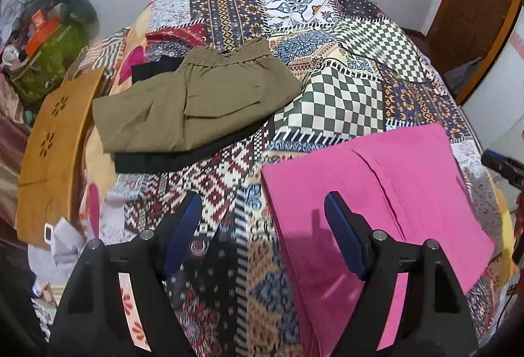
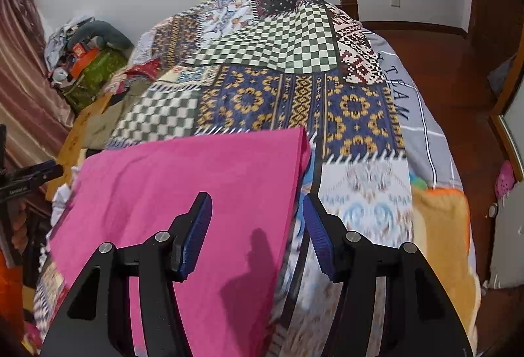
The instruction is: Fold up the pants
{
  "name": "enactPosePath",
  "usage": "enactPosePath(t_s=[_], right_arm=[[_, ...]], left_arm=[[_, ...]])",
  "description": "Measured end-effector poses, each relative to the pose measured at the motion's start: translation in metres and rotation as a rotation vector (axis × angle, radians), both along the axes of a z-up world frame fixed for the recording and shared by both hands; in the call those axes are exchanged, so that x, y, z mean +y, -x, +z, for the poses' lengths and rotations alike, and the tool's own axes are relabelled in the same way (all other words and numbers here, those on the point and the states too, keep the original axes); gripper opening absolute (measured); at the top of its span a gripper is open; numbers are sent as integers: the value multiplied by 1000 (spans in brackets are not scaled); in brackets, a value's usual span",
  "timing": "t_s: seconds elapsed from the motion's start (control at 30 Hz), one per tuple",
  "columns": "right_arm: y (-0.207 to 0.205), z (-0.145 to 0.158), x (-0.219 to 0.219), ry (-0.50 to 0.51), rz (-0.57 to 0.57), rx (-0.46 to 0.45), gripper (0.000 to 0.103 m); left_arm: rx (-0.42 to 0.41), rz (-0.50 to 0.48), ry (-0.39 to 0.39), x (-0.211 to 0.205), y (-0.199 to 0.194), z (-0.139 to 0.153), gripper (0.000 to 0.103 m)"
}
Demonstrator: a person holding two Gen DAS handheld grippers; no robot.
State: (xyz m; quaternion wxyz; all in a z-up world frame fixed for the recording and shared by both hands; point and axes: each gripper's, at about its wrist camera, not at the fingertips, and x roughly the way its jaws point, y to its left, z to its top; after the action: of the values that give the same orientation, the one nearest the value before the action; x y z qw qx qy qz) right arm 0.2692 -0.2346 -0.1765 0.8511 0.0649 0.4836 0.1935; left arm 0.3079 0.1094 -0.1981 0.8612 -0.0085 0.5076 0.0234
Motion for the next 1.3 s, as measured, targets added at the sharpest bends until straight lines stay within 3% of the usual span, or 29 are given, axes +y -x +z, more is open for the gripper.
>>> enactPosePath(t_s=[0.4,0.5,0.53,0.63,0.73,0.77,0.8,0.83,0.93,1.0,1.13,1.17,1.23,1.3], right_arm=[[-87,-59,20,95,17,81,54],[-94,-72,34,119,59,85,53],[-92,-73,37,128,68,67,46],[-90,-76,46,148,98,46,9],[-86,-78,52,195,127,20,5],[-84,-78,53,212,134,8,5],[-82,-78,54,225,133,-3,4],[-80,-77,54,240,129,-17,4],[-77,-77,52,264,106,-40,4],[-74,-75,50,281,79,-50,4],[-78,-60,31,343,-10,-67,6],[-78,-56,23,337,-31,-50,11],[-75,-45,10,319,-51,-7,11],[-65,-29,3,303,-35,-17,17]], left_arm=[[85,-29,9,0,-45,-49,77],[98,-53,44,-2,-43,-57,63],[95,-59,63,-1,-41,-58,61],[91,-75,99,-2,-39,-58,51],[82,-83,98,-2,-37,-58,47],[77,-77,82,-2,-37,-57,42],[75,-64,19,-3,-35,-58,32],[81,-49,-56,-4,-33,-62,28],[93,-55,-69,0,-26,-68,28],[113,-45,-157,0,-23,-69,26],[136,-26,-129,12,-18,-70,26],[129,-14,-110,17,-16,-67,26],[102,8,-85,23,-13,-59,26],[75,20,-77,24,-10,-48,26]])
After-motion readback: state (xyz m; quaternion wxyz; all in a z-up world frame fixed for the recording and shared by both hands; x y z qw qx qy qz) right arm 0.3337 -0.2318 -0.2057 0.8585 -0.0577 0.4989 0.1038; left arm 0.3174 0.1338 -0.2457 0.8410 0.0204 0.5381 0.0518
